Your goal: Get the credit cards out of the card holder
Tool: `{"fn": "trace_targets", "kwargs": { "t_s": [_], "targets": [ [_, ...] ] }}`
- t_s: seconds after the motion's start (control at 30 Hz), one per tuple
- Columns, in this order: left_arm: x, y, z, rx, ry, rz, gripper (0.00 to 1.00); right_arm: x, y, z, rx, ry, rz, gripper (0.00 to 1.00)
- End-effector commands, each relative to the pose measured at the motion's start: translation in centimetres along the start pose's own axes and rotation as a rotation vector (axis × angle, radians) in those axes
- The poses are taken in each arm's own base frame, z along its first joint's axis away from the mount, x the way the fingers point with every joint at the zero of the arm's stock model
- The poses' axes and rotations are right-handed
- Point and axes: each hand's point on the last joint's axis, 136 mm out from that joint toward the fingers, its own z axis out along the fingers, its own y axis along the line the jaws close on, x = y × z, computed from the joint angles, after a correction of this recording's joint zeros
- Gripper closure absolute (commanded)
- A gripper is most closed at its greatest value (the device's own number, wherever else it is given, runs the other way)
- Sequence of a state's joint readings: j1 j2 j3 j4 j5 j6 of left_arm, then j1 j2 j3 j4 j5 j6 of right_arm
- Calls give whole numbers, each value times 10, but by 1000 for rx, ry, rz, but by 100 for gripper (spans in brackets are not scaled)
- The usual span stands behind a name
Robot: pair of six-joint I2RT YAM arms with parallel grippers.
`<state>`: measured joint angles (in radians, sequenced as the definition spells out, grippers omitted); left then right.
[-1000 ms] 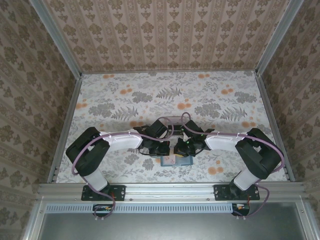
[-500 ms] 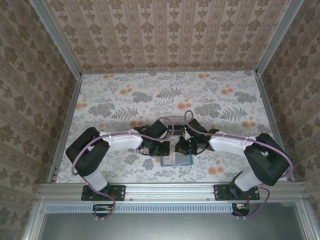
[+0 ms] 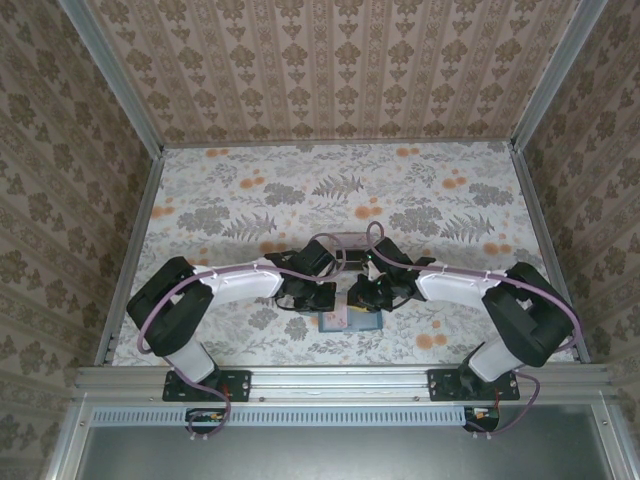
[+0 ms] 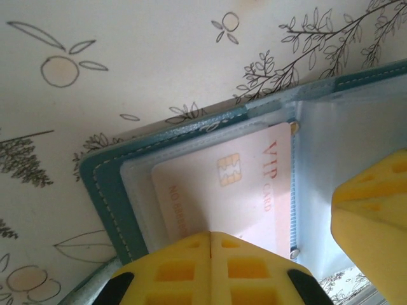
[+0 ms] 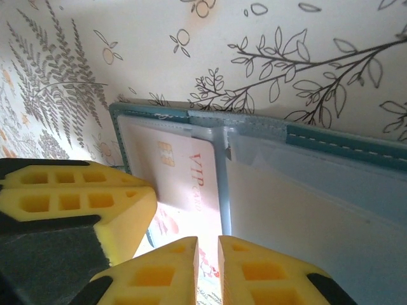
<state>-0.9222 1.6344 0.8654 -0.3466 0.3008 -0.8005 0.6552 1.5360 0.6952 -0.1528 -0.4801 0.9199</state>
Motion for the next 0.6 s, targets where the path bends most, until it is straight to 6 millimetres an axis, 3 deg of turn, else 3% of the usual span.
{"fn": "trace_targets", "kwargs": {
  "t_s": [0.0, 0.33, 0.57],
  "targets": [
    [1, 4, -6, -29, -5, 17, 98, 0, 15, 6, -45, 31, -20, 82],
    [1, 5, -3, -29, 4, 15, 100, 1, 23, 20, -44, 63, -34, 82],
    [1, 6, -4, -29, 2, 14, 100, 2, -5, 23, 107, 62, -28, 78]
  ]
}}
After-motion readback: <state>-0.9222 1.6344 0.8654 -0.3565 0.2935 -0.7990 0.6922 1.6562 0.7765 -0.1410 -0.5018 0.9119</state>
